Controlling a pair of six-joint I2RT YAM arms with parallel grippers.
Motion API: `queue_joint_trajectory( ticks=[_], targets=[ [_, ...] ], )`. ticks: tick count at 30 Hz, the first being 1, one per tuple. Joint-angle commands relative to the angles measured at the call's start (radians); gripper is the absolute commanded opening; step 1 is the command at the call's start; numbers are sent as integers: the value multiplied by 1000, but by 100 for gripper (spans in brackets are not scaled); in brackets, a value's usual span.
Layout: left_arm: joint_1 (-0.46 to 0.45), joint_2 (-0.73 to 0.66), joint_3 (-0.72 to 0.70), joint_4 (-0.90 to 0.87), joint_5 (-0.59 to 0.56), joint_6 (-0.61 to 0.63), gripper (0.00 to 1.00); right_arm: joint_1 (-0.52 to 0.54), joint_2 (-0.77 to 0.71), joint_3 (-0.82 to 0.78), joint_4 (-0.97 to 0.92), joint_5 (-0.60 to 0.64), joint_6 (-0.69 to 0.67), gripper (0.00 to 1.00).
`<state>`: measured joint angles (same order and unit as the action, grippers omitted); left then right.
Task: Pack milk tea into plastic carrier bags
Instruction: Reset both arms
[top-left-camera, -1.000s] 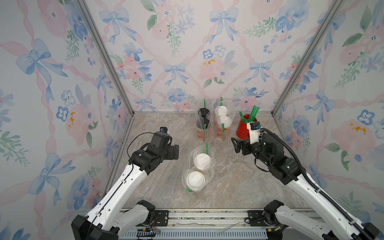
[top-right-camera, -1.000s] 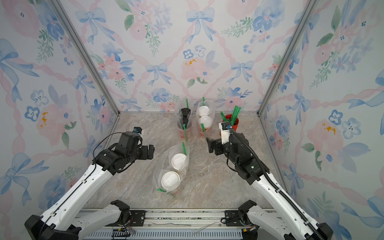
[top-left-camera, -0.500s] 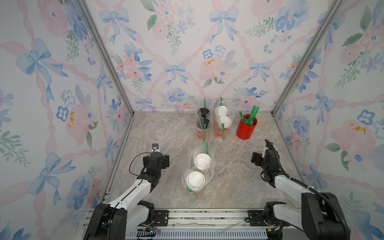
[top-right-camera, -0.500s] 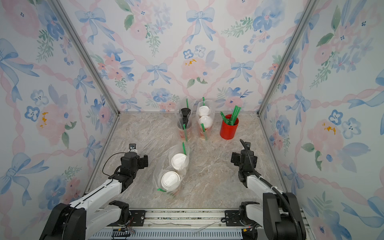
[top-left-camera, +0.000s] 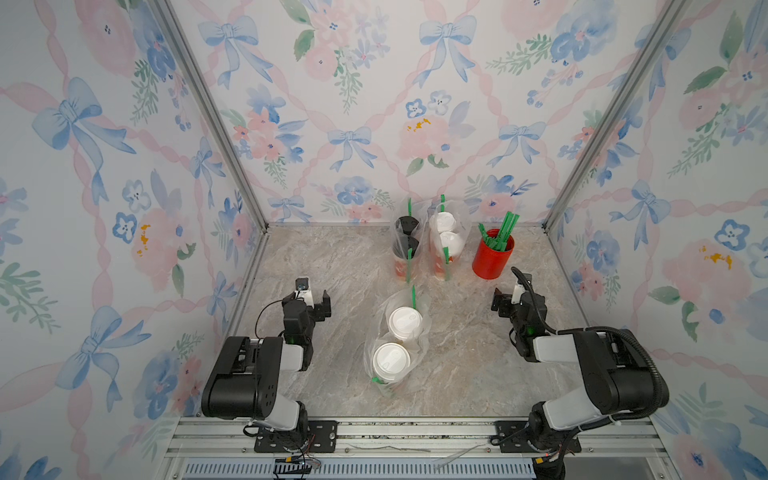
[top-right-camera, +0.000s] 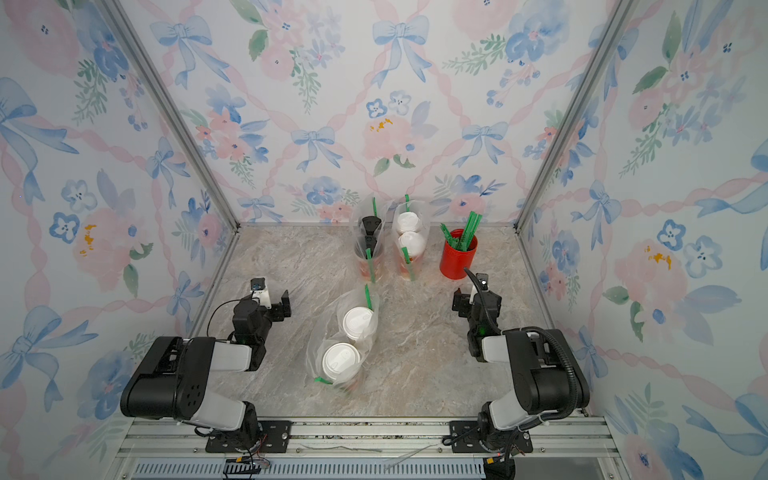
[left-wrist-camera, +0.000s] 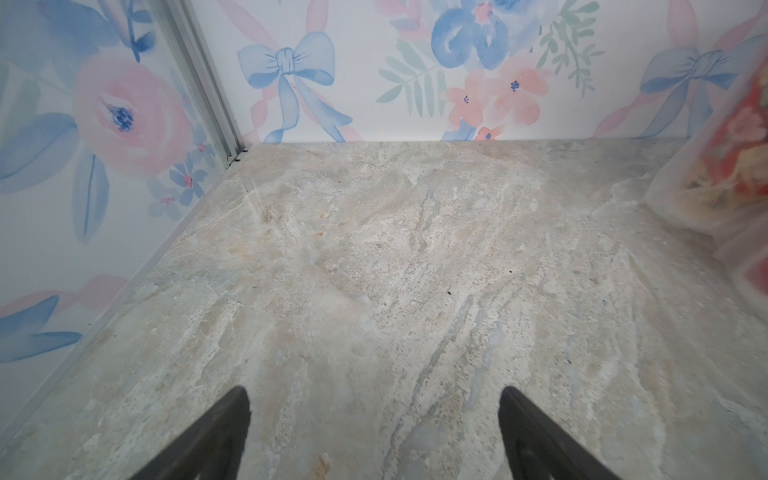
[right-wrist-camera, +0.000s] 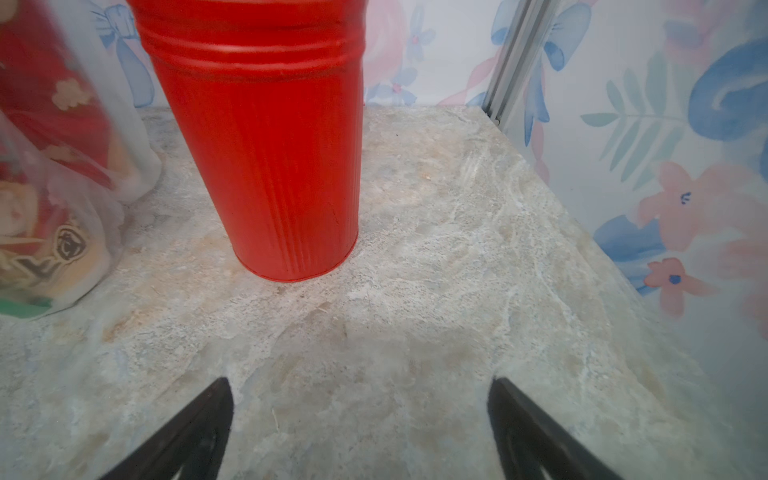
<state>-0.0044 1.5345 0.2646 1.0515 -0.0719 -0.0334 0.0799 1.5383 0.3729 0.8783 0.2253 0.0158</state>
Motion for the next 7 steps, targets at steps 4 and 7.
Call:
queue_joint_trajectory(
  ticks=[4, 7],
  targets=[
    [3, 10, -9, 90, 98, 14, 98, 6, 2, 15, 19, 19, -17, 96],
    [3, 12, -6, 85, 84, 8, 98, 0, -1, 13, 18, 10, -15, 97]
  ],
)
